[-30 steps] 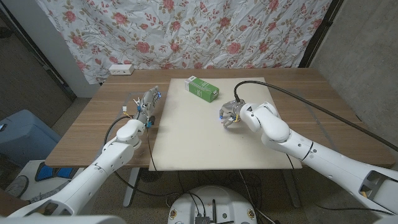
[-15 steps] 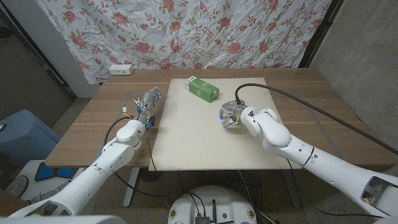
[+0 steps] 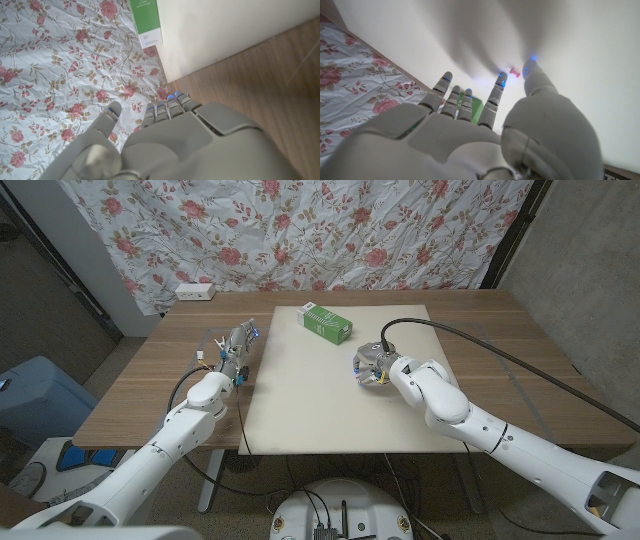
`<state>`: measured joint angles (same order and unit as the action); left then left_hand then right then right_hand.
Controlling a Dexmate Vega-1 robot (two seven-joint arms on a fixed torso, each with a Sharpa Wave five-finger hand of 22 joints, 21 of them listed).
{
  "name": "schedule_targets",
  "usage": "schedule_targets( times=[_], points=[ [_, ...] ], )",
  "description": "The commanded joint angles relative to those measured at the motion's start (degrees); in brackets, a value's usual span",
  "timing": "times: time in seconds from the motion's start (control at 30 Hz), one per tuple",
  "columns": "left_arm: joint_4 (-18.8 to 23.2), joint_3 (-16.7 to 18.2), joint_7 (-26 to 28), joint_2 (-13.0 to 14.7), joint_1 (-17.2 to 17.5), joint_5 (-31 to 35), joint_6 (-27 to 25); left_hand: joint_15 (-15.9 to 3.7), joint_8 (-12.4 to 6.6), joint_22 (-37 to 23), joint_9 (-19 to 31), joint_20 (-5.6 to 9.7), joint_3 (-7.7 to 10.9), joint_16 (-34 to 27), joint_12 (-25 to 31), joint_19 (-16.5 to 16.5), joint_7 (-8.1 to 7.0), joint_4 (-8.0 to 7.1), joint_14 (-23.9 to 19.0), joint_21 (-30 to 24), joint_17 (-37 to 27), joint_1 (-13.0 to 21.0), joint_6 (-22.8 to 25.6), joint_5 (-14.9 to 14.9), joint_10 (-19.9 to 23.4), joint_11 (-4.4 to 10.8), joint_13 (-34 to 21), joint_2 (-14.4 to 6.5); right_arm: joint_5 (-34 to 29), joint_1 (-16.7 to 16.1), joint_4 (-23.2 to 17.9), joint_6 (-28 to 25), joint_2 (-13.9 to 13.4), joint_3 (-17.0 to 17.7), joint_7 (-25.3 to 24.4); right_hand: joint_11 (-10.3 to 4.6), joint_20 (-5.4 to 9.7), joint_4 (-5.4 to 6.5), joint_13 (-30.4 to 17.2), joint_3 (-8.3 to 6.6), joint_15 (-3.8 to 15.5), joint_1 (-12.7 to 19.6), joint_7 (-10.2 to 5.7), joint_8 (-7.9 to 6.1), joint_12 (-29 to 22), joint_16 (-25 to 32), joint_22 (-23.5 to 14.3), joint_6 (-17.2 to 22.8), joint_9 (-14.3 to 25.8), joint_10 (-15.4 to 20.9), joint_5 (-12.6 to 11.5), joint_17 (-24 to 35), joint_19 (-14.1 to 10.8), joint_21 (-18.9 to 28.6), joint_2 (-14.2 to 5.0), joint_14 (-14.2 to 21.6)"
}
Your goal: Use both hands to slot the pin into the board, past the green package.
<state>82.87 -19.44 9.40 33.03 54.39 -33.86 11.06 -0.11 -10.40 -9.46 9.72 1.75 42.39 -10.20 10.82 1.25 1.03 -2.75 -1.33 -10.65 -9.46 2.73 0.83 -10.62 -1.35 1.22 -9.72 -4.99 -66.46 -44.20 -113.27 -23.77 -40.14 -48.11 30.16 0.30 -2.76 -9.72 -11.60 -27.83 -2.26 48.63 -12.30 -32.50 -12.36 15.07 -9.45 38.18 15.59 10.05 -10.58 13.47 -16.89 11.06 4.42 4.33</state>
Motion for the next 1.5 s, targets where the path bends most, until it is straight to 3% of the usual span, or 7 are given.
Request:
schedule_targets(
  times=[0.03, 0.8, 1.5],
  points=[
    [0.15, -0.15, 0.21, -0.16, 0.08, 0.04, -0.21, 0.36, -0.06, -0.30, 0.28, 0.46, 0.41, 0.07, -0.10, 0.34, -0.10, 0.05, -0.38, -0.25, -0.20, -0.52, 0.34, 0.12, 0.34, 0.15, -0.17, -4.55, -0.16, -0.95, 0.54, -0.06, -0.35, 0.24, -2.52, -0.06, 0.21, 0.10, -0.29, 0.14, 0.33, 0.50, 0.01, -0.64, -0.57, 0.56, -0.17, 1.24, 0.23, 0.86, 0.22, 0.36, -0.65, 0.38, -0.70, 0.73],
    [0.56, -0.13, 0.74, -0.33, 0.73, 0.12, 0.00, 0.67, -0.03, -0.30, 0.29, 0.48, 0.65, 0.10, -0.12, 0.36, -0.12, 0.02, -0.36, -0.25, -0.18, -0.57, 0.33, 0.13, 0.27, 0.15, -0.17, -4.49, -0.22, -1.41, 1.47, -0.23, -0.68, 0.46, -5.55, -2.16, 1.51, 0.22, -0.35, 0.16, 2.20, 2.42, -0.29, -5.05, -0.84, 1.58, -0.11, 8.96, 1.23, 3.58, 0.19, 0.96, -2.28, 0.25, -2.66, 2.81],
    [0.59, -0.08, 0.75, -0.37, 0.94, 0.05, 0.14, 0.62, -0.02, -0.30, 0.30, 0.47, 0.81, 0.10, -0.14, 0.32, -0.18, 0.01, -0.38, -0.23, -0.18, -0.61, 0.33, 0.14, 0.20, 0.27, -0.17, -4.43, 0.78, -0.43, 2.69, 0.71, -0.44, 0.03, -6.16, -2.90, 2.18, 0.19, -0.33, 0.10, 2.98, 3.50, -0.35, -6.70, -0.87, 1.96, -0.09, 12.22, 1.57, 4.74, 0.15, 1.20, -3.19, 0.21, -3.75, 3.53]
  ],
)
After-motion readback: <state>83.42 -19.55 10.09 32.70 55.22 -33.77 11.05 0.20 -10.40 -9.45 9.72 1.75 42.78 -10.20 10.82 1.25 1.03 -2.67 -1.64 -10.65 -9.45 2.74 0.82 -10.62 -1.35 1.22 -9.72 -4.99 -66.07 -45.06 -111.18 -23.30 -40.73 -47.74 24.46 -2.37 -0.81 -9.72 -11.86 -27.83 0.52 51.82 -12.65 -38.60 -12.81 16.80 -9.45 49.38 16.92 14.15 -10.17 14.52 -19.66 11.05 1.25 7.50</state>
